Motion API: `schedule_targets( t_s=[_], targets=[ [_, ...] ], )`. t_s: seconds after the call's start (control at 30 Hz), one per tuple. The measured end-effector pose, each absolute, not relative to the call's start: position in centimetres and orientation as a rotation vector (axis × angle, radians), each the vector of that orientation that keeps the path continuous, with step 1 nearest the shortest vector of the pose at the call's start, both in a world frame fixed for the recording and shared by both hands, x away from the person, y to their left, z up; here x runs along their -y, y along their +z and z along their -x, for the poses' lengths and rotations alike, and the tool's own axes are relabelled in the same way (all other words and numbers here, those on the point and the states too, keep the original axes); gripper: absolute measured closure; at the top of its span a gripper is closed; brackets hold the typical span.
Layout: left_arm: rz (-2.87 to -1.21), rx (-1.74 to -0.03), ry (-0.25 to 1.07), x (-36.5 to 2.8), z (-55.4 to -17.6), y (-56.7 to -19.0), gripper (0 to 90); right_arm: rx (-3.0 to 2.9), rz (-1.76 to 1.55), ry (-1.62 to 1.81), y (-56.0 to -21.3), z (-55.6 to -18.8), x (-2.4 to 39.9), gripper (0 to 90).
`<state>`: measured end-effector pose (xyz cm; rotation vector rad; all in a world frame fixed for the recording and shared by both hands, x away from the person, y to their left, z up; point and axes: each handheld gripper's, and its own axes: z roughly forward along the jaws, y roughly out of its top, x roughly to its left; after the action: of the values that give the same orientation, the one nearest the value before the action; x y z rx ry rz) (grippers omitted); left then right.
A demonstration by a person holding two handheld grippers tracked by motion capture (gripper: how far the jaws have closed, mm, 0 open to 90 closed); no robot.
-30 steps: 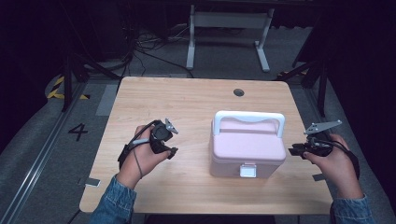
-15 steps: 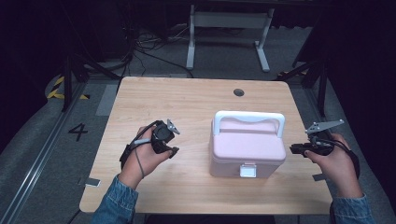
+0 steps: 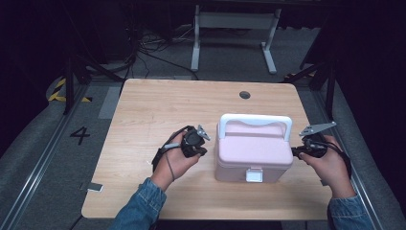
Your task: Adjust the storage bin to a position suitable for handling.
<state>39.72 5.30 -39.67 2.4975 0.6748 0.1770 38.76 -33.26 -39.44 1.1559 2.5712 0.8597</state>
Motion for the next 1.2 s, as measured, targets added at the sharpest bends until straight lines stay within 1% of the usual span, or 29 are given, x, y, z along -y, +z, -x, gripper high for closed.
schedule_targets(
  t_s=[0.1, 0.17, 0.2, 0.37, 0.57, 0.63, 0.73, 0.83, 0.87, 0.9, 0.97, 1.2],
  targets=[
    [-2.476, -0.663, 0.181, -4.5, -39.9, -39.8, 90.0, -2.585, -1.148, 0.839, -39.8, -38.9, 32.4, 90.0],
    [-2.515, -0.653, 0.248, -3.4, -39.6, -39.7, 90.0, -2.577, -1.146, 0.813, -39.8, -38.9, 32.2, 90.0],
    [-2.533, -0.651, 0.255, -3.3, -39.5, -39.5, 90.0, -2.575, -1.149, 0.809, -39.8, -38.9, 32.2, 90.0],
    [-2.510, -0.676, 0.234, -3.4, -39.5, -39.6, 90.0, -2.575, -1.142, 0.805, -39.8, -38.9, 32.1, 90.0],
    [-2.548, -0.681, 0.258, -3.4, -39.2, -39.3, 90.0, -2.593, -1.141, 0.794, -39.6, -38.8, 31.8, 90.0],
    [-2.564, -0.695, 0.274, -4.4, -38.5, -39.1, 90.0, -2.629, -1.115, 0.825, -39.7, -38.6, 31.1, 90.0],
    [-2.573, -0.723, 0.238, -6.1, -37.7, -39.0, 90.0, -2.682, -1.076, 0.843, -39.6, -38.2, 29.7, 90.0],
    [-2.581, -0.756, 0.238, -7.8, -37.0, -38.8, 90.0, -2.735, -1.026, 0.859, -39.6, -37.7, 28.2, 90.0],
    [-2.581, -0.756, 0.238, -7.8, -37.0, -38.8, 90.0, -2.735, -1.026, 0.859, -39.6, -37.7, 28.2, 90.0],
    [-2.577, -0.777, 0.232, -8.4, -36.7, -38.8, 90.0, -2.764, -0.980, 0.861, -39.6, -37.3, 27.0, 90.0],
    [-2.560, -0.806, 0.208, -9.1, -36.4, -38.9, 90.0, -2.764, -0.955, 0.849, -39.5, -37.1, 26.4, 90.0],
    [-2.568, -0.787, 0.193, -9.4, -36.6, -38.8, 89.1, -2.751, -0.965, 0.908, -39.4, -37.2, 26.7, 90.0]
  ],
)
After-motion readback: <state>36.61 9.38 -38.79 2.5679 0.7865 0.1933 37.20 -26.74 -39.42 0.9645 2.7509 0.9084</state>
